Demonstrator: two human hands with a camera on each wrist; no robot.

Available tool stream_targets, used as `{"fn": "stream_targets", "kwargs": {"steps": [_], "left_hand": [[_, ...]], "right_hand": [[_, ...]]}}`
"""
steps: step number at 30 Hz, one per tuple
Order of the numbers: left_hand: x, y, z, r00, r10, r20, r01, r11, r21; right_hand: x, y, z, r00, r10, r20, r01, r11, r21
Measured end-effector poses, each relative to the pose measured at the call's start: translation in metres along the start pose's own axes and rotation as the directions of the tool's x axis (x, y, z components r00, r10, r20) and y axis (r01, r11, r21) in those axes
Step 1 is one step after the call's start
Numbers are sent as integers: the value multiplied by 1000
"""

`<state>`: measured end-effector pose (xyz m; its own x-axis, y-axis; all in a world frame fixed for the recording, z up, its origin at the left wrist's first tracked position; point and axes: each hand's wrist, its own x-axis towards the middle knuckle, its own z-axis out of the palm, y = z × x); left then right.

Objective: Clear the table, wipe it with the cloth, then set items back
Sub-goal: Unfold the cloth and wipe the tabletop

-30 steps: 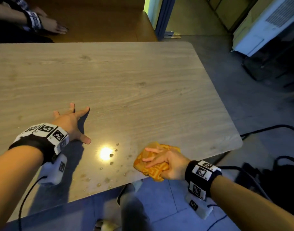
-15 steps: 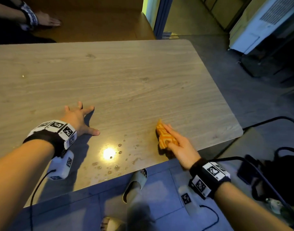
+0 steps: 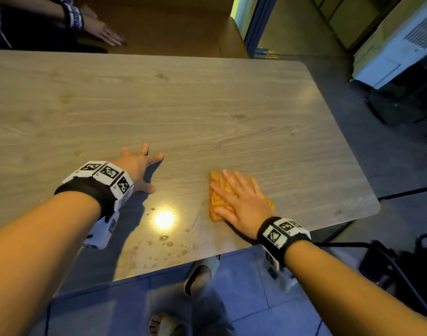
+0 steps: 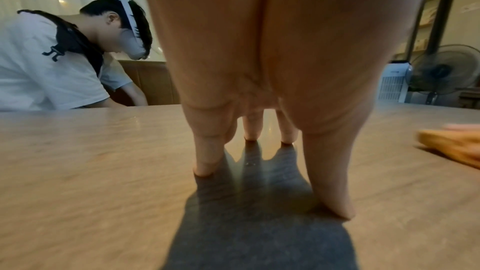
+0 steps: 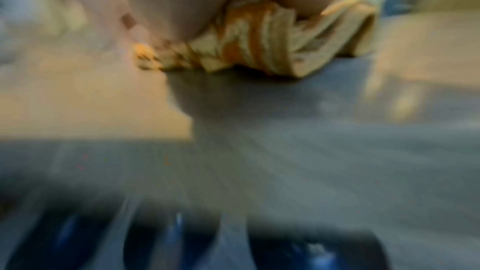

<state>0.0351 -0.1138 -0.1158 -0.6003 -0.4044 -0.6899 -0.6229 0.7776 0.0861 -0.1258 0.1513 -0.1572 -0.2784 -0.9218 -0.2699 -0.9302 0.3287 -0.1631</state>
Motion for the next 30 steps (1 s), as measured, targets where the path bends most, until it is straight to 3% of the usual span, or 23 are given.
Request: {"fn": "stream_targets", "kwargs": {"steps": [2, 3, 4, 5, 6, 8, 9, 10, 12, 14, 15, 16, 18, 20, 21, 22, 23, 24, 26, 27, 28, 29, 30], "left_hand": [[2, 3, -1, 1000, -2, 11, 2, 1000, -9], [2, 4, -2, 1000, -6, 14, 6, 1000, -17], [2, 4, -2, 1000, -12, 21, 13, 1000, -26], [1, 4, -3, 1000, -17, 25, 18, 999, -40], [0, 6, -2, 999, -19, 32, 21, 999, -47], [1, 5, -1, 999, -16, 32, 18, 999, -48], [0, 4, -1, 999, -12, 34, 14, 999, -39], [0, 4, -1, 999, -10, 34, 12, 999, -36], [-1, 3, -2, 999, -15, 46, 17, 999, -41], [-1, 4, -4, 999, -13, 53, 16, 998, -58], [0, 4, -7, 998, -14, 54, 17, 998, -66], [0, 4, -8, 998, -13, 58, 17, 998, -68], [-1, 4, -11, 999, 3, 33, -2, 999, -32], [-2, 3, -14, 998, 38, -40, -37, 999, 26], [-3, 1, -17, 996, 50, -79, -46, 998, 44], [-2, -3, -21, 991, 56, -120, -50, 997, 51], [-1, -8, -26, 984, 61, -167, -55, 998, 40], [2, -14, -31, 977, 67, -205, -67, 998, 5], [15, -29, -43, 967, 54, -249, -85, 990, -117], [25, -37, -47, 967, 36, -252, -79, 983, -164], [35, -42, -52, 969, 17, -247, -62, 982, -176], [47, -48, -56, 973, -5, -231, -35, 985, -171], [58, -53, -61, 978, -26, -207, -7, 987, -159]], "right_hand": [[25, -19, -4, 924, 382, -14, -376, 915, 146], [30, -36, -3, 907, 421, 11, -418, 896, 152], [27, -53, 0, 939, 344, 17, -343, 930, 130], [19, -66, 2, 989, 151, 1, -150, 985, 90], [4, -71, 7, 995, -100, 15, 100, 995, 18], [-7, -47, 6, 877, -460, 137, 473, 878, -76], [2, -28, 4, 866, -476, 154, 490, 869, -72], [14, -11, 0, 910, -396, 118, 405, 912, -63], [46, 4, -13, 1000, 12, -18, -11, 1000, 25], [75, -5, -19, 925, 379, -23, -371, 916, 150], [82, -16, -19, 912, 411, 1, -406, 902, 148], [81, -29, -16, 939, 343, 7, -342, 934, 108], [63, -42, -13, 998, -57, 14, 57, 998, 6], [55, -23, -11, 894, -429, 126, 439, 896, -70], [67, -5, -15, 868, -477, 139, 490, 869, -72], [85, 10, -20, 900, -424, 105, 432, 899, -70], [103, 18, -27, 961, -271, 54, 273, 961, -47], [121, 19, -36, 1000, -23, 11, 22, 999, 31], [155, 8, -42, 937, 351, 4, -346, 922, 173], [163, -3, -41, 919, 393, 4, -388, 906, 169], [164, -14, -39, 948, 316, -41, -308, 942, 133], [158, -20, -36, 989, 116, -89, -109, 991, 70], [150, -16, -33, 985, -154, -76, 153, 988, -24]]}}
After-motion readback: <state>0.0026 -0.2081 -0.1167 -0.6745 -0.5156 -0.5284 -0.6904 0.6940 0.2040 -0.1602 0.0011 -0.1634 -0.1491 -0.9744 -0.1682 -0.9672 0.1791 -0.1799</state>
